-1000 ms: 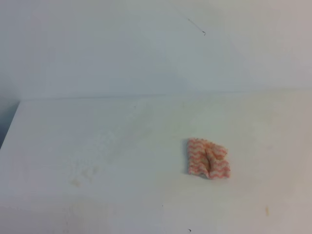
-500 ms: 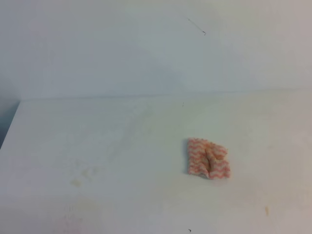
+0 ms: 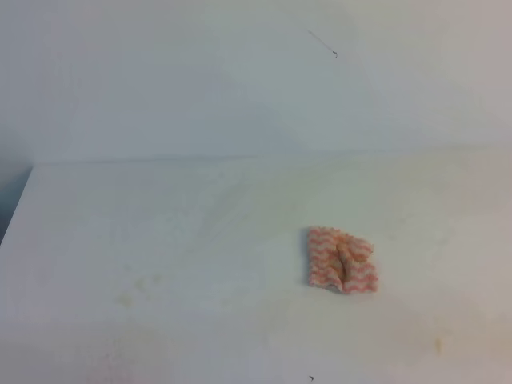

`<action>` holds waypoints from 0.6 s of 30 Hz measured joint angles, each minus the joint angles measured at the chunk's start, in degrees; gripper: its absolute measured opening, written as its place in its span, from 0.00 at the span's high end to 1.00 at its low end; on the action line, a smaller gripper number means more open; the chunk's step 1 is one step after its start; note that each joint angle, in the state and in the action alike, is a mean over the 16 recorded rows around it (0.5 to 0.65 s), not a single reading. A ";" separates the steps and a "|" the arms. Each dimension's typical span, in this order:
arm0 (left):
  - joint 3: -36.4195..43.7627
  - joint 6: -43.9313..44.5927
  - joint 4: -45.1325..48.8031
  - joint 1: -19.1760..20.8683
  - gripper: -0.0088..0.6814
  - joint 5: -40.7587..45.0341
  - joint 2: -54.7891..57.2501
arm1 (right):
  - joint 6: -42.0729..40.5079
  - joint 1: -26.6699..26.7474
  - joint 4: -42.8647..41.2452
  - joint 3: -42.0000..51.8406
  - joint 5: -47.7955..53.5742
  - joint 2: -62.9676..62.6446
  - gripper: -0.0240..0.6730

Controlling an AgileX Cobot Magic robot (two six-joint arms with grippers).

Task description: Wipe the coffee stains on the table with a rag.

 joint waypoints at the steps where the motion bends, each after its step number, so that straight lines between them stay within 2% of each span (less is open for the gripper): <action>1: 0.00 0.00 0.00 0.00 0.99 0.00 0.00 | 0.08 -0.91 -0.03 0.99 0.28 -0.89 0.97; 11: 0.00 0.00 0.00 0.00 0.99 0.00 0.00 | 0.19 -3.44 -0.39 3.70 9.58 -4.94 0.97; 18: 0.00 0.00 0.00 0.00 0.99 0.00 0.00 | 0.25 -3.47 -0.21 3.65 11.30 -4.97 0.97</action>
